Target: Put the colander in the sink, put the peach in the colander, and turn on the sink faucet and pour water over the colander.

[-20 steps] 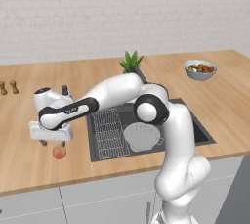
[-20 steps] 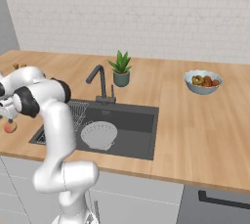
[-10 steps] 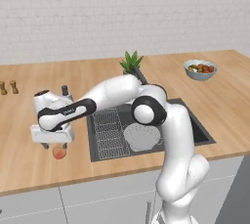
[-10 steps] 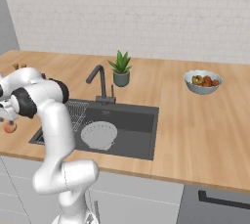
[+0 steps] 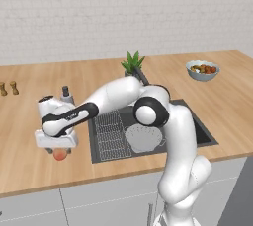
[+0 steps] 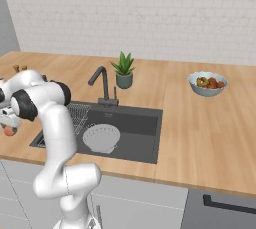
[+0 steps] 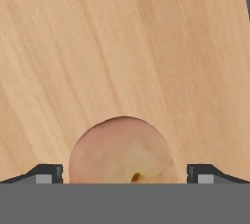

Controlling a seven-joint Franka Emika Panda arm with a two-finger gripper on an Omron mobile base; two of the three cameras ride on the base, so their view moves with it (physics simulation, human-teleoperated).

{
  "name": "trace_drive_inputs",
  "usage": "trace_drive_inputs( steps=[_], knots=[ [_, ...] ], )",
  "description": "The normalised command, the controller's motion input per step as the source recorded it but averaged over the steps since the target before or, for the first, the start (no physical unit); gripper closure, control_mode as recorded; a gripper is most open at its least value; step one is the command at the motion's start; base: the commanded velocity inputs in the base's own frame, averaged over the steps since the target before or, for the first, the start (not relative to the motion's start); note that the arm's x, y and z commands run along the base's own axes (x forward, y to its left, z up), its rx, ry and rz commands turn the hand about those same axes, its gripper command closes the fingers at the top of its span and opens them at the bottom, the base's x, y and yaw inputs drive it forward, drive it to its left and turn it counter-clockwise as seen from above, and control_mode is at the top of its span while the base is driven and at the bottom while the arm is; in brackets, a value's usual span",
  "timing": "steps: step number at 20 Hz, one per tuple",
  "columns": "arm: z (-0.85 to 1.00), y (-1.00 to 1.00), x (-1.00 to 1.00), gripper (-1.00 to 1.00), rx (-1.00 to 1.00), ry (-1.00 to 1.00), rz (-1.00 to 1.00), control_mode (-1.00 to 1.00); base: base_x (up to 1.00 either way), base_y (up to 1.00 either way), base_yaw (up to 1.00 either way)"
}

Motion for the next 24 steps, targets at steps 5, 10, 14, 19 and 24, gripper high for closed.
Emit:
trace_drive_inputs(
  steps=[5, 10, 14, 19, 24],
  knots=[
    [-0.25, 0.0, 0.05, -1.0, 0.0, 0.0, 0.0, -1.0, 0.0, 0.0, 0.0],
    [-0.35, 0.04, 0.04, 1.0, 0.0, 0.0, 0.0, -1.0, 0.0, 0.0, 0.0],
    [-0.27, 0.06, 0.03, 1.0, 0.0, 0.0, 0.0, -1.0, 0.0, 0.0, 0.0],
    [-0.13, -0.21, -0.27, 1.0, 0.03, -0.01, 0.0, -1.0, 0.0, 0.0, 0.0],
    [0.05, -0.42, -0.46, 1.0, 0.09, -0.14, 0.0, -1.0, 0.0, 0.0, 0.0]
  ],
)
